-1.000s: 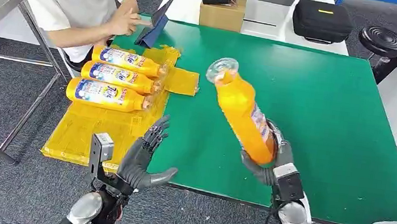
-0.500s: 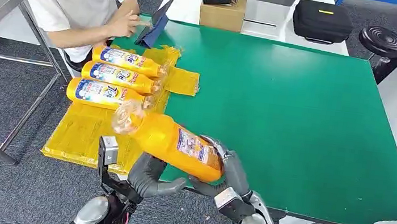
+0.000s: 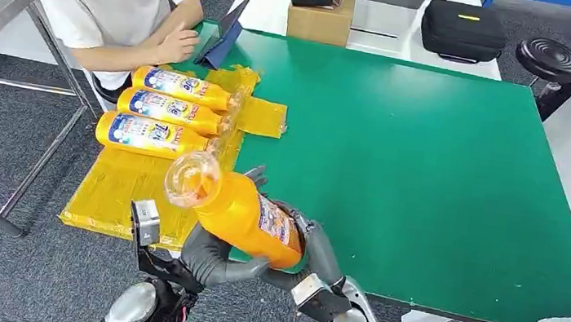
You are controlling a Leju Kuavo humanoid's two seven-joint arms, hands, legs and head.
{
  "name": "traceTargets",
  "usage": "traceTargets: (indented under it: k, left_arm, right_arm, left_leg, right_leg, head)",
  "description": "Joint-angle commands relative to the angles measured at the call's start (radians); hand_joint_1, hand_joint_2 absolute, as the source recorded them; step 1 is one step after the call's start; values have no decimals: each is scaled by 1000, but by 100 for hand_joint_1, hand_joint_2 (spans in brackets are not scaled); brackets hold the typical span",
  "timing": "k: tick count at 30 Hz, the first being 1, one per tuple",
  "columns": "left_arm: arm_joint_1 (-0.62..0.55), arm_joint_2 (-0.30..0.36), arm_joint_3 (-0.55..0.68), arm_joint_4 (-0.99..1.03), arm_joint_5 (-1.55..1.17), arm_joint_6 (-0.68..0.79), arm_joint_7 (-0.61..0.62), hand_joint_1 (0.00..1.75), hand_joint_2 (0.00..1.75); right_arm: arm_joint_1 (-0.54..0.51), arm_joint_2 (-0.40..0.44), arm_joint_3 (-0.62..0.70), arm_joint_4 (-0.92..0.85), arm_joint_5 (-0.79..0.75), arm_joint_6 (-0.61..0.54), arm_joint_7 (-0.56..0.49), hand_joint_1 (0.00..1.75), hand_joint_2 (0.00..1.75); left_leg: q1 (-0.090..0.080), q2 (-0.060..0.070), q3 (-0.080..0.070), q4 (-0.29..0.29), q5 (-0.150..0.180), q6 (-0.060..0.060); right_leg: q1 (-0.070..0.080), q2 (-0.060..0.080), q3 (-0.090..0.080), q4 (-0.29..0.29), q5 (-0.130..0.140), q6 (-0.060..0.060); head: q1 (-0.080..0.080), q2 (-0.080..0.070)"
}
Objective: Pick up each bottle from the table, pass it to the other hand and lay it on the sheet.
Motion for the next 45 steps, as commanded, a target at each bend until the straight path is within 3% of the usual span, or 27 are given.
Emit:
traceTargets:
  k: [1, 5, 15, 16, 17, 19, 20, 34, 38, 45]
  left_arm:
    - [-43, 18, -47, 62, 24, 20, 22, 175, 175]
    - [-42, 15, -43, 56, 107, -49, 24, 175, 175]
    - [-65, 22, -53, 92, 101, -43, 60, 175, 175]
    - [-60, 25, -51, 87, 119, -60, 62, 175, 175]
    - [-50, 29, -47, 77, 133, -76, 55, 175, 175]
    - [-40, 35, -39, 66, 154, -96, 54, 175, 175]
    - [-37, 37, -32, 61, 163, -103, 50, 175, 175]
    - [-13, 46, 154, 57, 133, -35, 35, 175, 175]
    - [-2, 48, 216, 41, 11, 102, 7, 175, 175]
    - [31, 71, 283, -3, -82, 189, -9, 175, 175]
  right_arm:
    - [-47, 0, 81, 69, -1, 25, 13, 175, 175]
    - [-55, 7, 95, 96, -13, 41, 10, 175, 175]
    - [-66, 12, 95, 88, -23, 54, 20, 171, 175]
    - [-62, 17, 93, 85, -34, 62, 21, 58, 175]
    - [-57, 26, 92, 82, -49, 75, 27, 2, 175]
    - [-51, 32, 92, 74, -61, 83, 24, 0, 175]
    - [-47, 36, 90, 68, -67, 82, 22, 0, 0]
    - [86, -3, -28, -162, -105, -99, 4, 0, 0]
    - [171, -52, -87, -282, -105, -255, 4, 0, 0]
    - [259, -105, -172, -406, -135, -340, 4, 0, 0]
  left_leg:
    - [0, 1, 3, -1, -1, -1]
    - [0, 2, 6, -1, -2, -1]
    - [0, 1, 4, 0, -1, -1]
    - [0, 1, 4, -1, -1, -1]
    - [0, 1, 3, -1, -1, -1]
    - [0, 2, 3, -1, -1, -1]
    - [0, 2, 3, -1, -1, -1]
    - [0, 0, 2, -1, -1, -1]
    - [1, 0, 5, -1, -2, -1]
    - [0, 0, 3, 0, -2, -1]
  right_leg:
    - [0, 0, 3, -1, -1, -1]
    - [1, 1, 5, 0, -2, -2]
    - [0, 0, 4, 0, -1, -2]
    - [0, 1, 3, 0, -1, -2]
    - [0, 1, 2, 0, -1, -1]
    - [1, 1, 3, -1, -1, -1]
    - [0, 1, 2, 0, -1, -1]
    - [0, 0, 2, 0, -1, -1]
    - [1, -1, 5, -1, -2, -2]
    - [0, -1, 2, 0, -2, -1]
  head:
    - [0, 0]
    - [0, 0]
    - [0, 0]
    - [0, 0]
    - [0, 0]
    - [0, 0]
    - [0, 0]
    - [0, 0]
    - [0, 0]
    - [0, 0]
